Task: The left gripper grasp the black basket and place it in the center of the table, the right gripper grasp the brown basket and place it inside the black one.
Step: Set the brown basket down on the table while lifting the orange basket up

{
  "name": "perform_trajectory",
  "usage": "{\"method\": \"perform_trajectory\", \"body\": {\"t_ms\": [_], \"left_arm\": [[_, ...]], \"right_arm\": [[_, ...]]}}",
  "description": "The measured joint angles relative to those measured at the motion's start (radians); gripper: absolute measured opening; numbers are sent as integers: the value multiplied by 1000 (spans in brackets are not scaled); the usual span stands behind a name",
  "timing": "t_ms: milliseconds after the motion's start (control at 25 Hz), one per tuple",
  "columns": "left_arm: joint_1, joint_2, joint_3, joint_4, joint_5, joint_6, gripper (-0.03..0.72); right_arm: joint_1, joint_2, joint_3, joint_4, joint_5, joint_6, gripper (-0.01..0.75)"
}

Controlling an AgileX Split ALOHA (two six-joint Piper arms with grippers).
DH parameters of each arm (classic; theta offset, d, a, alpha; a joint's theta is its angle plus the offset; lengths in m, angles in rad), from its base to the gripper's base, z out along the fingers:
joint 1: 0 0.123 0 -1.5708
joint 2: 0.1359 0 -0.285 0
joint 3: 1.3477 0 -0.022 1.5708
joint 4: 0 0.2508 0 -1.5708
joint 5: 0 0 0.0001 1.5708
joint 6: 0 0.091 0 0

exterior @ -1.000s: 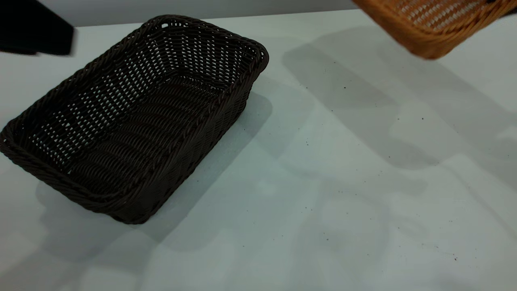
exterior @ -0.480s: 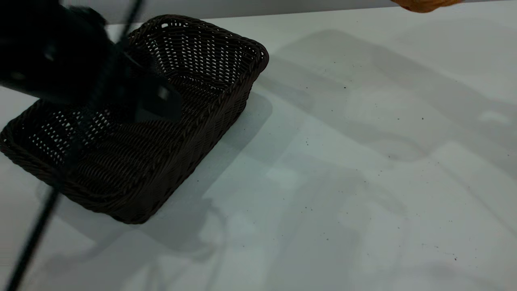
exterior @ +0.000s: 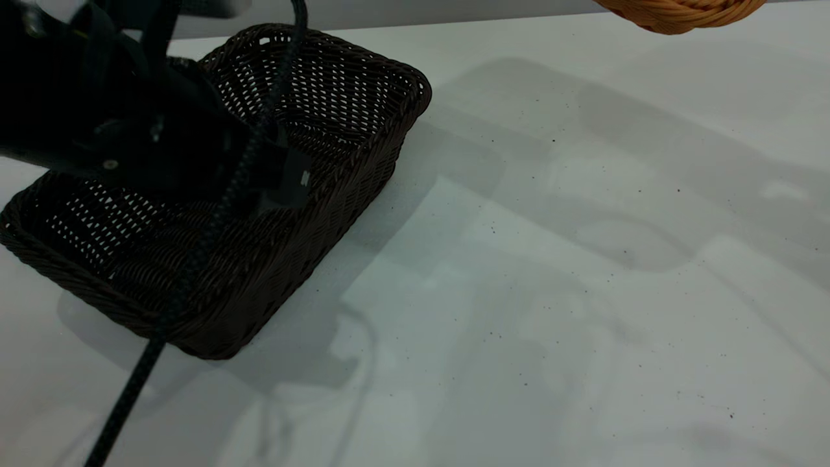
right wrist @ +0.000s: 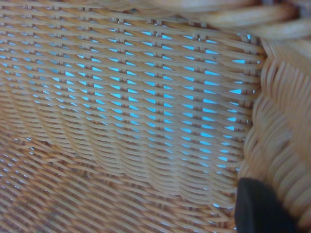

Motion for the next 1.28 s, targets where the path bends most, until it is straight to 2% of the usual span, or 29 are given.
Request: {"method": "perform_trajectory", "body": {"t_ms": [440,680,920,1280], "left_arm": [[0,75,-1,4,-37,-4,386],[0,77,-12,6,7,-3,386],[0,79,-37,7,97,17,385],[-7,78,-39,8,41,63,382]], "right_arm": [[0,-1,1,0,16,-24,100],[0,-1,1,0,17,-27,100],[0,-1,1,0,17,-28,100],[0,-1,1,0,17,-46,100]]}}
